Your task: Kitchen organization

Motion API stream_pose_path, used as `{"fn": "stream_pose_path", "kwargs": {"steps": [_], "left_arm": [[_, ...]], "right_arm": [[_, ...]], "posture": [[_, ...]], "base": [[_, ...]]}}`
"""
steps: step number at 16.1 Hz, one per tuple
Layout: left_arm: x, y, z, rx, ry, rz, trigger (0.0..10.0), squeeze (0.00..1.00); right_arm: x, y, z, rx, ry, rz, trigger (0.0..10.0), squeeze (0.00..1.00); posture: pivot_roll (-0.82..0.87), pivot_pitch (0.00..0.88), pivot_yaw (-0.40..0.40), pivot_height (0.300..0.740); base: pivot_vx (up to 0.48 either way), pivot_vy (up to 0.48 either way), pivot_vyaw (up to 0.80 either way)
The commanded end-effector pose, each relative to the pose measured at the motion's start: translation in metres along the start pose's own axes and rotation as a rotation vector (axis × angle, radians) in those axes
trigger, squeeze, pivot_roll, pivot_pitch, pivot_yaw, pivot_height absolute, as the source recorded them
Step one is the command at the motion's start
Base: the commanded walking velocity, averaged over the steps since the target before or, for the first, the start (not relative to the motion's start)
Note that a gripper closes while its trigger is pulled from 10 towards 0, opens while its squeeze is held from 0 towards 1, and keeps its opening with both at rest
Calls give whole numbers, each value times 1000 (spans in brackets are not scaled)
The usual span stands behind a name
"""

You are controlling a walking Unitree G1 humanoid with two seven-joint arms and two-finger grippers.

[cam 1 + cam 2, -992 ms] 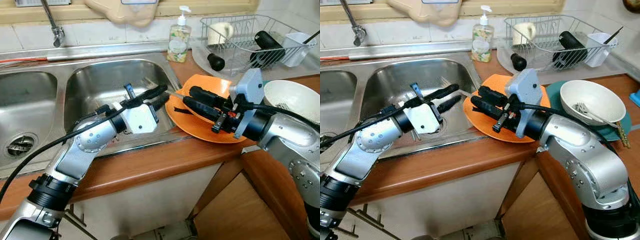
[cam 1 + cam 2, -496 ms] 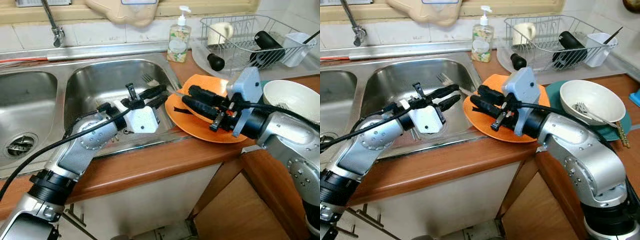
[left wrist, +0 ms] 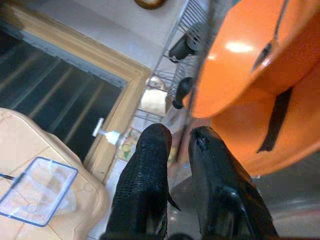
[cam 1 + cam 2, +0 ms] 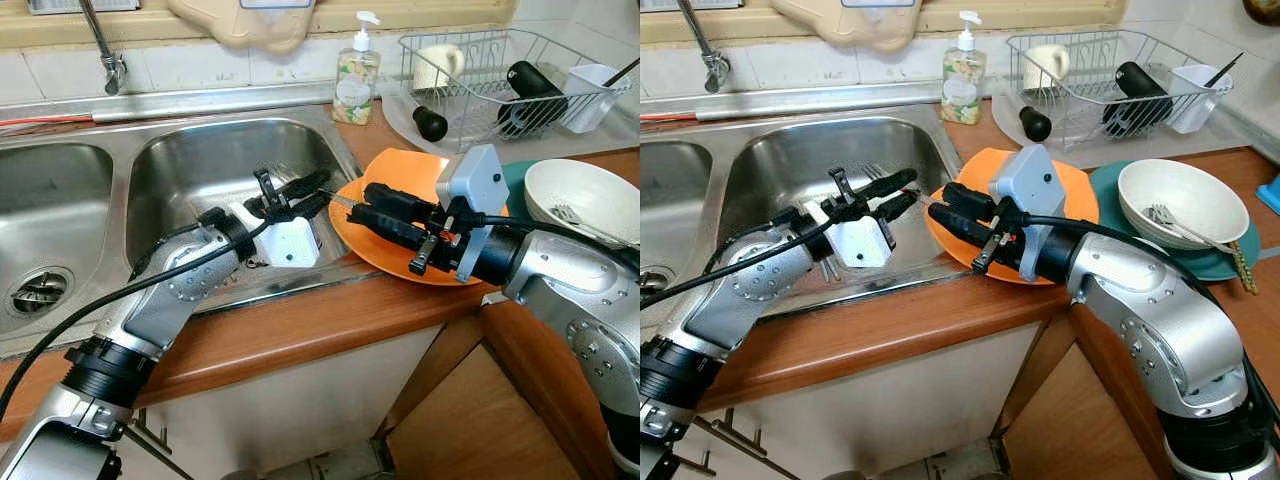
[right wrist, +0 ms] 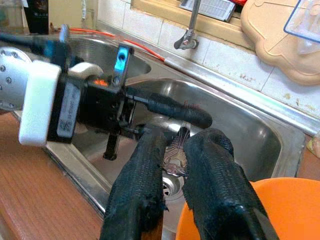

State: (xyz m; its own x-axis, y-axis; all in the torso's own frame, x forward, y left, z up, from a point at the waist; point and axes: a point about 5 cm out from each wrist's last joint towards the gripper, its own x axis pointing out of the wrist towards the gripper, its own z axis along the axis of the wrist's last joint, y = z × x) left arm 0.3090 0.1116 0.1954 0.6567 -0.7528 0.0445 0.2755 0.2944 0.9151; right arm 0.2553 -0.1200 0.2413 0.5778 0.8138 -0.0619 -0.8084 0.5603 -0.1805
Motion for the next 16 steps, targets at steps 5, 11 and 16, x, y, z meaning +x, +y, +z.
{"fn": "stream_pose_path", "kwargs": {"steps": [5, 11, 16], "left_arm": [[3, -1, 3, 7, -26, -42, 0, 0], [2, 3, 1, 8, -8, -23, 0, 0], [-1, 8, -3, 18, 8, -8, 0, 0]], "right_arm": [[3, -1, 5, -21, -2, -2, 471, 0], [5, -2, 5, -22, -9, -21, 10000, 0], [8, -3, 7, 4, -39, -45, 10000, 1000]], "posture": [[-45, 0, -21, 740], [-42, 0, -19, 740], [-39, 0, -15, 740]], "base": [[0, 0, 0], [0, 0, 0], [0, 0, 0]]}}
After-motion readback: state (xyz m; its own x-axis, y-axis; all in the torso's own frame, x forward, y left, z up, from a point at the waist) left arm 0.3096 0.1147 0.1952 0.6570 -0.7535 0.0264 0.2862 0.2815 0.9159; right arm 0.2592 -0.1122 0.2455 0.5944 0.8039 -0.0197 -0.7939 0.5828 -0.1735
